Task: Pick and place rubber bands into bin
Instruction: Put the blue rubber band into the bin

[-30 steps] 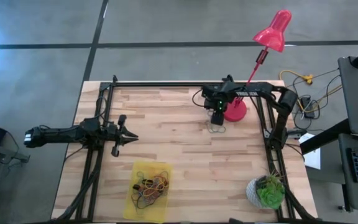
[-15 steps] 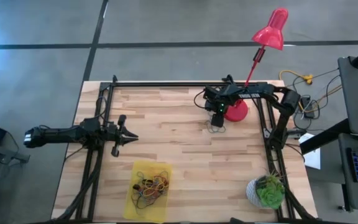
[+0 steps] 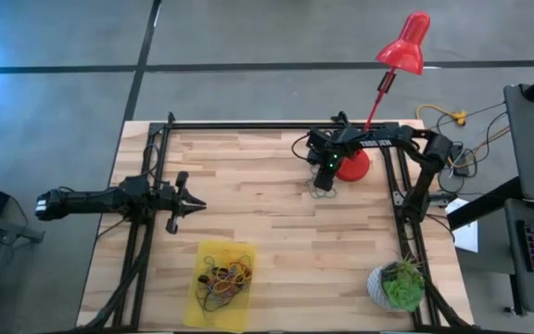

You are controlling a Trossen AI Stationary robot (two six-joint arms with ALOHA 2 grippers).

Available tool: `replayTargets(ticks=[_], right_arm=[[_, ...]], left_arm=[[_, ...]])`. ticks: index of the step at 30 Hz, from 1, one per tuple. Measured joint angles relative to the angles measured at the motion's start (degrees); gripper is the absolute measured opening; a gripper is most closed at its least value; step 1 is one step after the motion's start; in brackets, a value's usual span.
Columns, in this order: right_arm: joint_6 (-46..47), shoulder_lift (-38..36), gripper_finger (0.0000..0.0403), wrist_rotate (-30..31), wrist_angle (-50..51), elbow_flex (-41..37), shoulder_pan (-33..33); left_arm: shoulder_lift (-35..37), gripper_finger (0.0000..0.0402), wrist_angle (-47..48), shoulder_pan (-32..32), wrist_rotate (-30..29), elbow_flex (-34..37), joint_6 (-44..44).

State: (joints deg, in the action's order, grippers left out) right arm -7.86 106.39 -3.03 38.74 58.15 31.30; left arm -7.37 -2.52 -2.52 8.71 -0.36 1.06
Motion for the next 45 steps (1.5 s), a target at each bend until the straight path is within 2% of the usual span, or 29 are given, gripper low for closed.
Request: replayTargets(ticks=[6,13,22,30,37,40,45], right_arm=[[7.9,0.2,0.0009,-6.5,1.5,3.0,-0.1],[12.3,-3.5,0.0008,-14.4,3.0,11.8,-5.4],[20.4,-3.6,0.0008,-24.2,2.4,28.4,-19.1],[23.1,6.8,0.0008,-24.4,-3.1,42.7,-33.2],[25.7,24.8,0.0008,-30.3,-2.2,60.9,-39.0],[26.2,31.2,0.0008,-30.4,1.7,68.4,-40.9],[22.8,37.3,0.0016,-20.2,11.4,76.5,-42.0]], left_arm=[[-0.1,0.0026,0.0,0.0,0.0,0.0,0.0],[0.0,0.0026,0.0,0.0,0.0,0.0,0.0],[0.0,0.0026,0.0,0.0,0.0,0.0,0.0],[-0.1,0.0026,0.0,0.0,0.0,0.0,0.0],[-0.1,0.0026,0.0,0.0,0.0,0.0,0.0],[0.0,0.0026,0.0,0.0,0.0,0.0,0.0],[0.0,0.0026,0.0,0.0,0.0,0.0,0.0]])
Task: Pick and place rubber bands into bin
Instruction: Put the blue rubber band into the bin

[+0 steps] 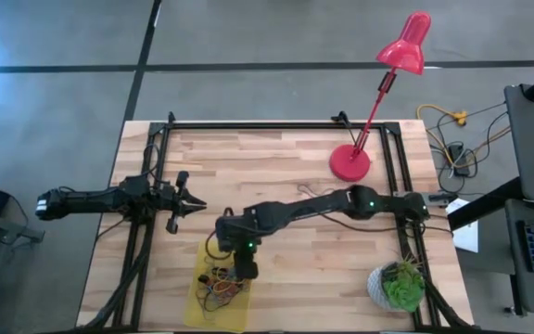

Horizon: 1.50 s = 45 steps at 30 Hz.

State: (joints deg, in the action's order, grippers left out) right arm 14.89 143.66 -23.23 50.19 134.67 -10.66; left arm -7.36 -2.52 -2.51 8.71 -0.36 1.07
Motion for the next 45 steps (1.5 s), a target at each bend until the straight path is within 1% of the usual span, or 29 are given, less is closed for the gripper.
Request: replayTargets(ticks=[1,3,6,10,14,17,21,23,27,31,34,39,42,45], right_arm=[[-1.1,0.1,0.0022,1.0,0.7,0.2,-0.1],[-1.9,-0.2,0.0041,1.1,1.1,-0.1,-0.3],[-4.1,-0.7,0.0080,1.9,4.4,0.1,-0.3],[-12.1,-3.3,0.0136,8.7,10.2,0.1,-0.1],[-18.8,-7.5,0.0178,18.0,17.7,0.2,0.1],[-20.2,-9.3,0.0197,21.5,22.5,0.0,2.0],[-18.2,-9.6,0.0205,21.3,29.2,-0.7,6.8],[-17.7,-9.6,0.0205,21.1,30.9,-2.9,9.4],[-17.2,-9.8,0.0205,20.8,34.0,-10.1,14.6],[-17.9,-12.8,0.0205,21.8,31.5,-20.9,18.5],[-17.9,-17.8,0.0206,25.4,22.7,-31.8,19.6],[-16.2,-29.9,0.0206,26.7,6.1,-50.0,20.5],[-15.4,-35.7,0.0206,29.2,1.7,-58.2,20.7],[-16.8,-39.9,0.0206,29.7,-0.7,-64.0,20.8]], left_arm=[[0.0,0.0026,0.0,0.0,0.0,0.0,0.0],[-0.1,0.0026,0.0,0.0,0.0,0.0,0.0],[-0.1,0.0026,0.0,0.0,0.0,0.0,0.0],[-0.1,0.0026,0.0,0.0,0.0,0.0,0.0],[-0.1,0.0026,0.0,0.0,0.0,0.0,0.0],[-0.1,0.0026,0.0,0.0,0.0,0.0,0.0],[-0.1,0.0026,0.0,0.0,0.0,0.0,0.0],[-0.1,0.0026,0.0,0.0,0.0,0.0,0.0],[0.0,0.0026,0.0,0.0,0.0,0.0,0.0],[-0.1,0.0026,0.0,0.0,0.0,0.0,0.0],[0.0,0.0026,0.0,0.0,0.0,0.0,0.0],[-0.1,0.0026,0.0,0.0,0.0,0.0,0.0],[-0.1,0.0026,0.0,0.0,0.0,0.0,0.0],[-0.1,0.0026,0.0,0.0,0.0,0.0,0.0]])
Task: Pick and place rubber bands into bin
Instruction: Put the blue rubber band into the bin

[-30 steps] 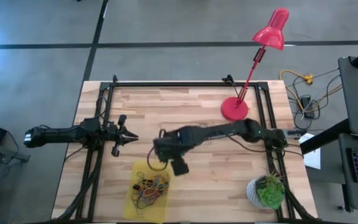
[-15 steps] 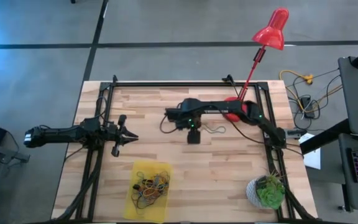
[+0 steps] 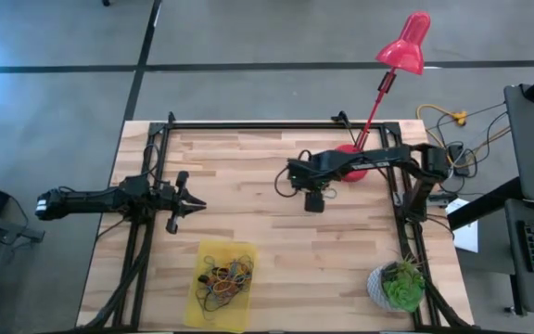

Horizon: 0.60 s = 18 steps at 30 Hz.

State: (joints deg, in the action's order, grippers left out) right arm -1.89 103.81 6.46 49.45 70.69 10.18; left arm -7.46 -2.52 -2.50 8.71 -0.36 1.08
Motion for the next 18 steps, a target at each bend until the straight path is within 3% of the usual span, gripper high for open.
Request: replayTargets(ticks=[10,18], right_arm=[[-1.1,-1.4,0.0206,-4.5,-6.8,-12.0,1.4],[-3.4,-1.8,0.0203,-6.8,-10.3,-14.6,4.4]], left_arm=[[0.0,0.0026,0.0,0.0,0.0,0.0,0.0],[0.1,0.0026,0.0,0.0,0.0,0.0,0.0]])
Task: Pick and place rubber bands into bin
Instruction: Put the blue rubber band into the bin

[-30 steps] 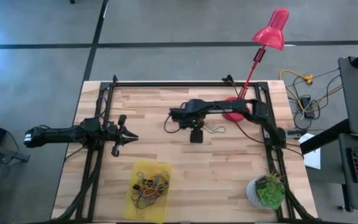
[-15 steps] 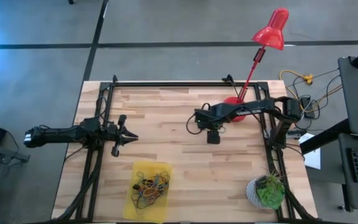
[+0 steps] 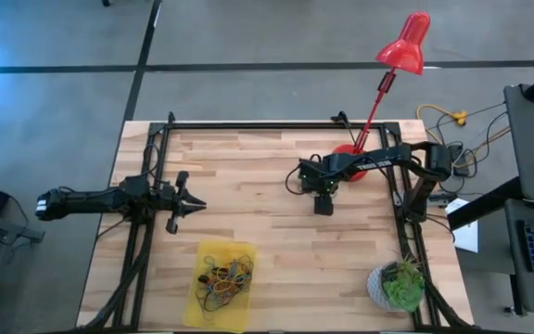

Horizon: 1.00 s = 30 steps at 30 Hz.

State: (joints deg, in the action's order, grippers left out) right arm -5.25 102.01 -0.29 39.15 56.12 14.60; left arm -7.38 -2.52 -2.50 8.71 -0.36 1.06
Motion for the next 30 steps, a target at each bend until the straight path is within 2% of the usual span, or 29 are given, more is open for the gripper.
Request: replayTargets(ticks=[5,12,20,25,30], right_arm=[[0.2,0.0,0.0170,-4.5,-2.5,-1.3,2.5],[1.2,0.0,0.0088,-6.0,-4.8,-3.6,3.4],[11.9,0.0,0.0015,-6.6,-6.3,-3.9,2.0],[17.8,0.5,0.0008,-18.2,-6.8,-2.5,-2.1],[21.8,1.0,0.0008,-19.6,-6.6,3.3,-7.7]], left_arm=[[0.0,0.0026,0.0,0.0,0.0,0.0,0.0],[-0.1,0.0026,0.0,0.0,0.0,0.0,0.0],[-0.1,0.0026,0.0,0.0,0.0,0.0,0.0],[0.0,0.0026,0.0,0.0,0.0,0.0,0.0],[0.0,0.0026,0.0,0.0,0.0,0.0,0.0]])
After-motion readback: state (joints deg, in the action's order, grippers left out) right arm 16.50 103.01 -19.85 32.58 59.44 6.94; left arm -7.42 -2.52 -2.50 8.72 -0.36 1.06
